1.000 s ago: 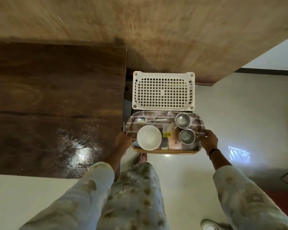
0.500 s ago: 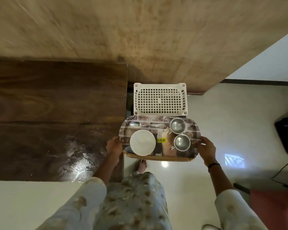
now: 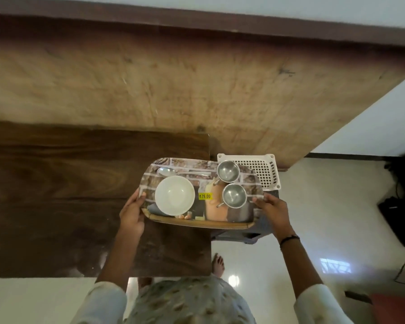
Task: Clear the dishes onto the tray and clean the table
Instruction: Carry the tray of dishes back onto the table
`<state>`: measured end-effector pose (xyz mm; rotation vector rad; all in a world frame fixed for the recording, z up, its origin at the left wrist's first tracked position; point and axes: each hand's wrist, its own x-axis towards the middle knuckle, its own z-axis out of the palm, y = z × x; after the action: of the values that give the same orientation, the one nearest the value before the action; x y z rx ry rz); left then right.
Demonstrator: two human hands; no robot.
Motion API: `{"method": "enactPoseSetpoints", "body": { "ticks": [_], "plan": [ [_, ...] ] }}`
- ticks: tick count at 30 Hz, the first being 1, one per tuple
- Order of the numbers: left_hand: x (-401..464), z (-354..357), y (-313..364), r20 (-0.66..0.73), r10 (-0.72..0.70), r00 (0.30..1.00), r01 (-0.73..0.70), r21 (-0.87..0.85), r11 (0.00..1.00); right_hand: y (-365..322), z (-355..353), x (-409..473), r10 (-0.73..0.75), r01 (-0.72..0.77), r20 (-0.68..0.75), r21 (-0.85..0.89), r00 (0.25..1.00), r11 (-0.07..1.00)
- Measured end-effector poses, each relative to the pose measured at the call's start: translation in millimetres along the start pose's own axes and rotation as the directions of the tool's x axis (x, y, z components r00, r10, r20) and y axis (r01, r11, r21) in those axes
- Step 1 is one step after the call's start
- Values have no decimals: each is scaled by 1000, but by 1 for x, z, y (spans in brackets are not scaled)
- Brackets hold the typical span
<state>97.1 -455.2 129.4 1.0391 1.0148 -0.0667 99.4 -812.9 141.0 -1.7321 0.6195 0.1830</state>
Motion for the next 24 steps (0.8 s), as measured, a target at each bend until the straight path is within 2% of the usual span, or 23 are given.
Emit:
{"method": "enactPoseSetpoints", "body": {
  "ticks": [6, 12, 18, 24],
  "plan": [
    [18, -85, 104, 142, 69, 987, -57, -85, 995, -59, 106, -56, -22, 25, -20, 171, 1000, 985],
    [31, -170, 184, 157, 101, 982, -81, -126, 989, -95, 205, -101, -22, 18, 15, 211, 1000, 977],
    [37, -244, 223, 209, 105, 972, -62, -204, 977, -115, 274, -141, -28, 17, 52, 206, 998, 978],
    [54, -312, 236, 244, 107, 964, -59, -194, 979, -108, 325, -173, -25, 15, 58, 169, 998, 985]
  ]
}}
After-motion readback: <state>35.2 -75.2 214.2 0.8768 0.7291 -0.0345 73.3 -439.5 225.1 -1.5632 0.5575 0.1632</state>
